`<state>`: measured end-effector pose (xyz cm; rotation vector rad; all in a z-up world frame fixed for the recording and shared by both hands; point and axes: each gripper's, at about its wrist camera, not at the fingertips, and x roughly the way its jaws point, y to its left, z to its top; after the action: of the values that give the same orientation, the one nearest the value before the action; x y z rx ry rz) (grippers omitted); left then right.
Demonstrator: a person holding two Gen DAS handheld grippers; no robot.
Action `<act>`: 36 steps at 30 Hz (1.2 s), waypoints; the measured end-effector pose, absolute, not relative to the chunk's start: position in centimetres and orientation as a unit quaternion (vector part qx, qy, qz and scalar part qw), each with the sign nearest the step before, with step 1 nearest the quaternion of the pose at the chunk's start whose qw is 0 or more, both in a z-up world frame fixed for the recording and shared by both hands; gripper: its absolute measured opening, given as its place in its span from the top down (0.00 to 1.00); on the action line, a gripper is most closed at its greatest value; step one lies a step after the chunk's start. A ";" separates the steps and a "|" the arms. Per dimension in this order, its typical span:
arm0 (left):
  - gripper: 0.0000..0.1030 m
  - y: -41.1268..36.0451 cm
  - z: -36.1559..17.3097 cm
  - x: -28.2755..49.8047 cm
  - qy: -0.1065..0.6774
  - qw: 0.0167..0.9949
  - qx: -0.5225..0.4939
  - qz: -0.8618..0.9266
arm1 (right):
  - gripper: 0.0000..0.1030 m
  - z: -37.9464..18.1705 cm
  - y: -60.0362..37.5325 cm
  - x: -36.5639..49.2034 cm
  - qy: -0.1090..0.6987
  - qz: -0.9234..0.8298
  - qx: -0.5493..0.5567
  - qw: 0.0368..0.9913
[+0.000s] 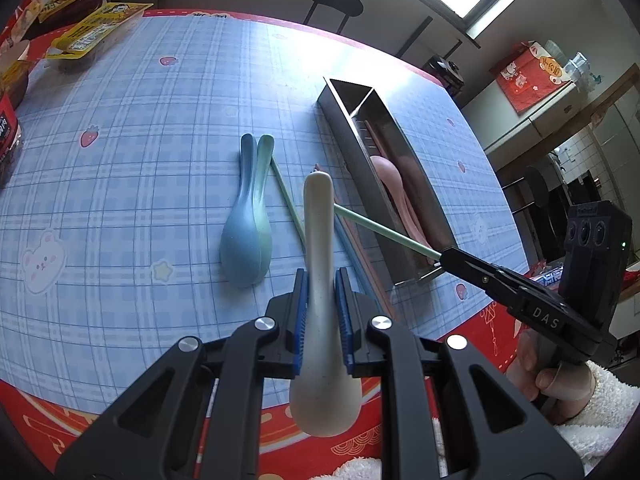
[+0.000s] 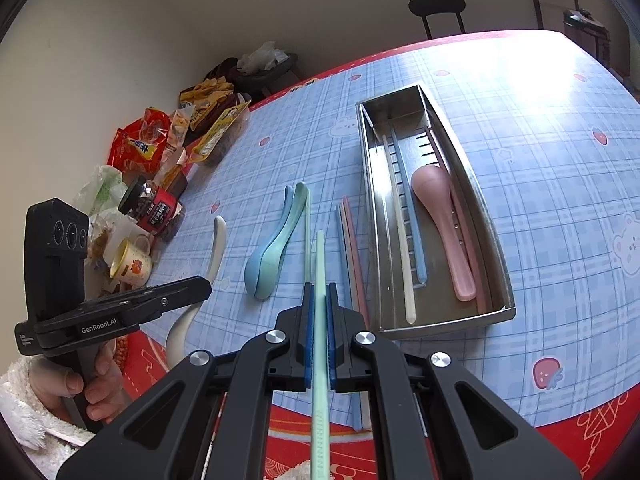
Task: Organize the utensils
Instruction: 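Lift the white spoon and green chopstick with both tools toward the steel tray, then lower the white spoon and green chopstick into the steel tray and open both tools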
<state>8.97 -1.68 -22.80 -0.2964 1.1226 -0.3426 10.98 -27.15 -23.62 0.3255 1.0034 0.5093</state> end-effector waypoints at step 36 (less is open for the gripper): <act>0.83 -7.7 -21.9 20.5 0.536 0.807 -0.188 -0.160 | 0.94 -27.5 -28.6 22.2 0.501 0.169 0.149 0.836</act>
<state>20.50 -7.74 -21.92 -0.4013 1.1465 -0.3433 22.22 -28.62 -27.52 0.3154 1.0603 0.3588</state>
